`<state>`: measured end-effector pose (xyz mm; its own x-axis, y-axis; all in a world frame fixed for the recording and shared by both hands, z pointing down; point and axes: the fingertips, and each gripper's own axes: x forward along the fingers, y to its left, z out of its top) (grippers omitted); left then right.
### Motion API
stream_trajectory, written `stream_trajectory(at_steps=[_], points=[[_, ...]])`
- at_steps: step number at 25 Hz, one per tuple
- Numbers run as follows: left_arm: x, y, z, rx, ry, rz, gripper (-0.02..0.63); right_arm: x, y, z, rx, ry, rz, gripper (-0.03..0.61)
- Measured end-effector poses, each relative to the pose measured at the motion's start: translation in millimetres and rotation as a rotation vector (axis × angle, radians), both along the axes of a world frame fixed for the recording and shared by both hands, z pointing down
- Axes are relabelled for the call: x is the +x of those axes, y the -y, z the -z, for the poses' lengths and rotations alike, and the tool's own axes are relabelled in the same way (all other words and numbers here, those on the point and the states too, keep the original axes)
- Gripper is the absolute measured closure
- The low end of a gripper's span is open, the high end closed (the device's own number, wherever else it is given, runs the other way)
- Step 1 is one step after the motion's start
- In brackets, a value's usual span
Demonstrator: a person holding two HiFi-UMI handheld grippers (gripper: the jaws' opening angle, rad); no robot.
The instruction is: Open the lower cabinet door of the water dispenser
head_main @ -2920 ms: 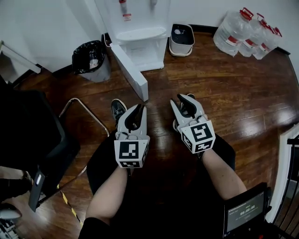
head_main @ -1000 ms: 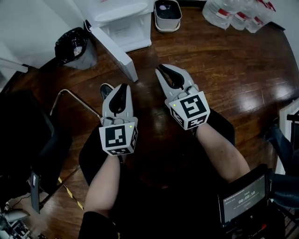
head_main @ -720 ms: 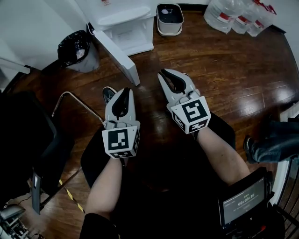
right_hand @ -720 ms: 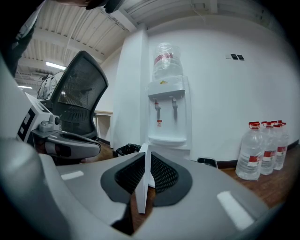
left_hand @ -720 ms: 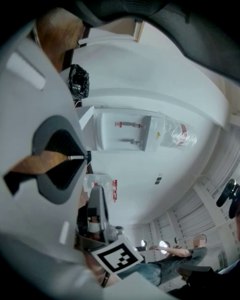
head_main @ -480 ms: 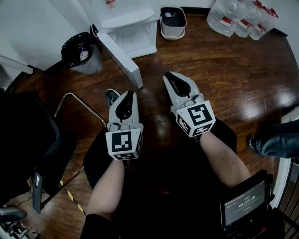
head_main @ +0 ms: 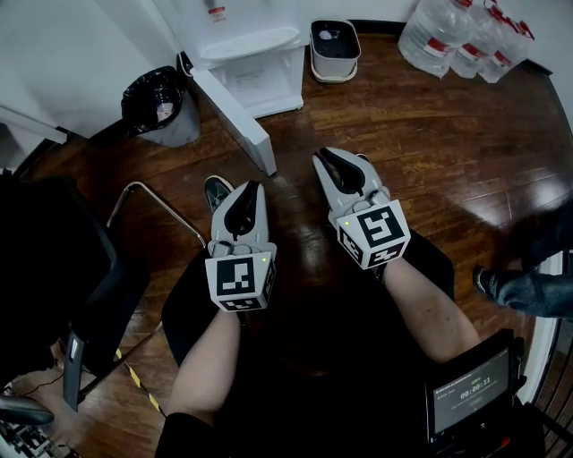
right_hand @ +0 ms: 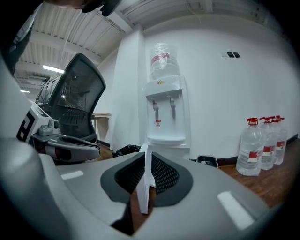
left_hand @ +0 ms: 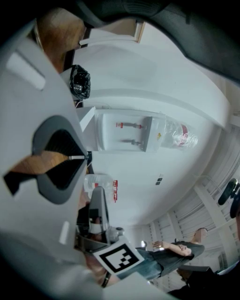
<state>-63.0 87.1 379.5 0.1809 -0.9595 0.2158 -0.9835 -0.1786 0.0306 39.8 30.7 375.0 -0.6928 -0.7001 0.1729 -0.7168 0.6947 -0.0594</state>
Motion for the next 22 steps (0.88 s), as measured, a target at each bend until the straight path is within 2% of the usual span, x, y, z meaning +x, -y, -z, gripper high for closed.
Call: stream_trajectory(at_steps=[5,9,11,17,20,22], points=[[-5,0,-2,-0.002,0.006,0.006,0.572,-8,2,4,-0.002,0.000,0.006,0.540],[-16,8,-8,-0.016,0.003,0.027,0.571,-20,6,-10,-0.021,-0.057,0.036,0.536],[-25,13,-14,-0.032,0.008,0.041,0.564,-32,7,-28,-0.051,-0.101,0.063,0.478],[-43,27,-10,-0.034,0.001,0.085,0.561,-80,-4,-74,-0.095,-0.308,0.183,0.440],[-47,62,1,-0.033,0.000,0.073,0.561,-103,28,-86,-0.138,-0.414,0.194,0.437],[-48,78,3,-0.038,0.006,0.057,0.561,-112,52,-93,-0.166,-0.445,0.169,0.400]])
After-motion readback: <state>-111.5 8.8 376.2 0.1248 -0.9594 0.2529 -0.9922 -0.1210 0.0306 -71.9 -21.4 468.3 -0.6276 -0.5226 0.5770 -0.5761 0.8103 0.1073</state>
